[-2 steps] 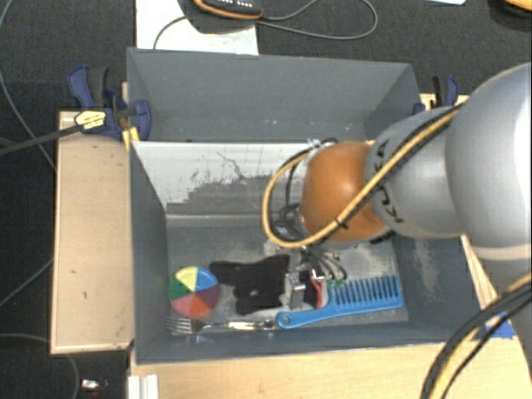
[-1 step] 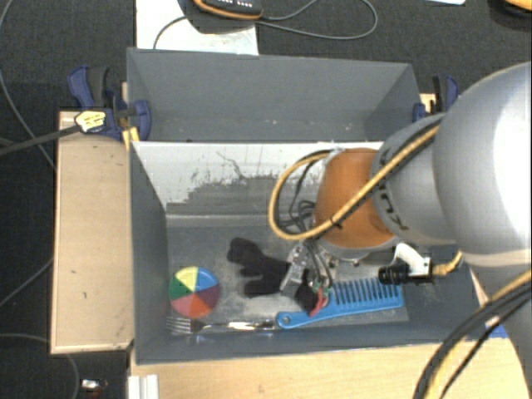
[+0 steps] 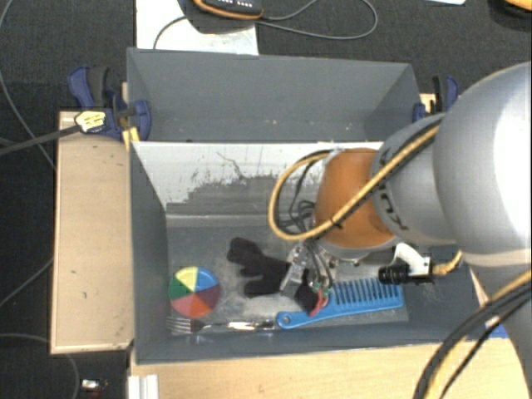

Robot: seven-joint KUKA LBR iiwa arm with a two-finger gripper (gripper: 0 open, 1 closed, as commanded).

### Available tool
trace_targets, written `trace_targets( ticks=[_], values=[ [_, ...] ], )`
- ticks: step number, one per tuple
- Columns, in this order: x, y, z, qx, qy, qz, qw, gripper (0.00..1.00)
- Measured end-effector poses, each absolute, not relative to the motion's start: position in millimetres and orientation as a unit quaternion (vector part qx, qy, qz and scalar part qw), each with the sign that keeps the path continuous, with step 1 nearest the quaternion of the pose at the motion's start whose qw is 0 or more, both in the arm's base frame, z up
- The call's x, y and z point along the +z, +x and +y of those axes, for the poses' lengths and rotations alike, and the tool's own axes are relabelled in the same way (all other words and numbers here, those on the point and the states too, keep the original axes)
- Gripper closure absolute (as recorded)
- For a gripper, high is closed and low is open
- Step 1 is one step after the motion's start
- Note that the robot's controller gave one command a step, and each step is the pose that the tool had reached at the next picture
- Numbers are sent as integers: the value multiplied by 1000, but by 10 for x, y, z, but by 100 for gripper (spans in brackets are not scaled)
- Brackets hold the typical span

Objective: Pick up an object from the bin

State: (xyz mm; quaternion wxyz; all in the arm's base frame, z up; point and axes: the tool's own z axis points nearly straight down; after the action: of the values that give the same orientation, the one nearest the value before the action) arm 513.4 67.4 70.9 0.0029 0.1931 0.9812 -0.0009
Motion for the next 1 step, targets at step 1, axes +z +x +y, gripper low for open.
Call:
trace_targets(
  ticks=[1],
  values=[
    [709, 5135, 674, -1, 193, 981, 3, 100]
  ],
)
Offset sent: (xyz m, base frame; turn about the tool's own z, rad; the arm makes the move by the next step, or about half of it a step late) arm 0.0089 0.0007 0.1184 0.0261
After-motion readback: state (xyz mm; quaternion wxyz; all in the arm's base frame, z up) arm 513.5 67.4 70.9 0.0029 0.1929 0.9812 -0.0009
